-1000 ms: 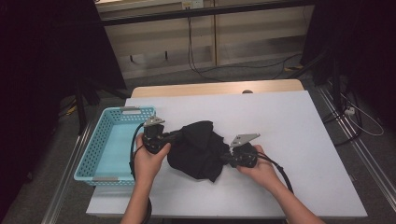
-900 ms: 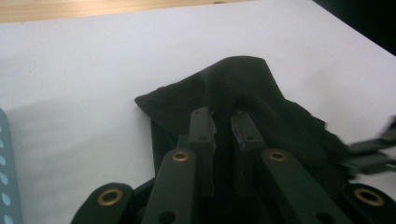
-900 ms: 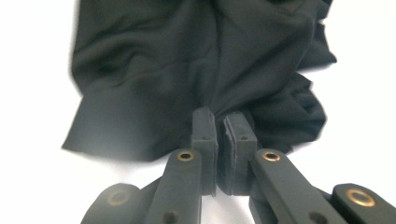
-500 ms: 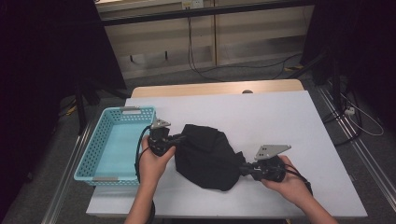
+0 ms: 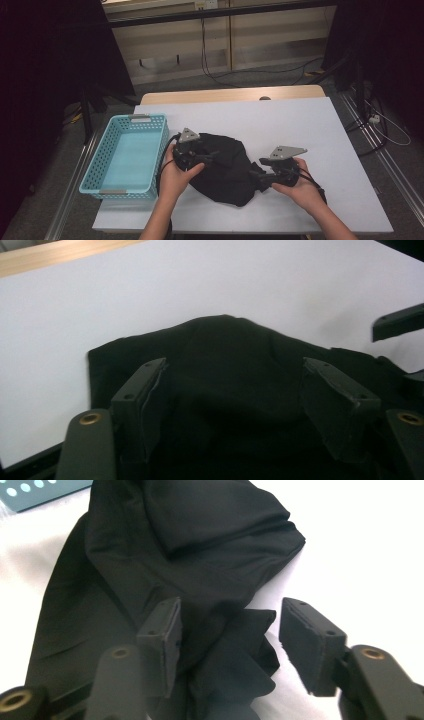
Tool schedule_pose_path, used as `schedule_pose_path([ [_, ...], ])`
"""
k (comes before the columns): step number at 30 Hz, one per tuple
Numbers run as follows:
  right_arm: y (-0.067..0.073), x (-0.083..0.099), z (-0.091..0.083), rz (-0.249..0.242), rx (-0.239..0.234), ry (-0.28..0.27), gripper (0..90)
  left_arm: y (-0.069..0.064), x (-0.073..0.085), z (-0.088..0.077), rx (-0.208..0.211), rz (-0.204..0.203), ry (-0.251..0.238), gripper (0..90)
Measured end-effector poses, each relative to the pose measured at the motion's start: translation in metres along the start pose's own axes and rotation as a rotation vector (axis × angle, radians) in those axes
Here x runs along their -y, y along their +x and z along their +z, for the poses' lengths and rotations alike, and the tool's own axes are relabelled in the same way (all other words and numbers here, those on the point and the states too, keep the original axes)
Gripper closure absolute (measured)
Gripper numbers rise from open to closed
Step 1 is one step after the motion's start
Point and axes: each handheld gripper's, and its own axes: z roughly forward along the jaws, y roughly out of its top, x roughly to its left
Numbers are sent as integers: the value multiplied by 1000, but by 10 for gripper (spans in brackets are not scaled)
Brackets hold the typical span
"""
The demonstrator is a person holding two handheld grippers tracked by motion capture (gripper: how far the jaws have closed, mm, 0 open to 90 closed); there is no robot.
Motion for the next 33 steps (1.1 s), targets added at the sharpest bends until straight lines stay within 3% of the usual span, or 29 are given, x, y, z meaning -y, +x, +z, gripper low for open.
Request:
schedule_pose_path([
  [8, -4, 1, -5, 20, 30, -18, 305, -13, 2, 17, 54, 22, 31, 253],
  [9, -7, 2, -7, 27, 40, -21, 301, -16, 5, 25, 59, 51, 56, 251],
  [10, -8, 3, -7, 32, 42, -22, 295, -19, 9, 30, 64, 49, 70, 249],
  [13, -10, 4, -8, 42, 45, -25, 294, -17, 21, 44, 52, 56, 130, 245],
  [17, -10, 4, -7, 38, 48, -19, 294, -15, 28, 49, 35, 65, 120, 241],
  [19, -9, 4, -6, 40, 47, -16, 294, -13, 27, 44, 2, 47, 124, 400],
  [24, -9, 4, -4, 38, 48, -19, 297, -8, 25, 37, -8, 8, 119, 669],
  [27, -4, 3, -1, 52, 24, -26, 310, -5, 22, 31, 15, -38, 105, 713],
  [33, 13, -2, 12, 2, -16, -8, 341, -3, 19, 24, 35, -59, 101, 748],
])
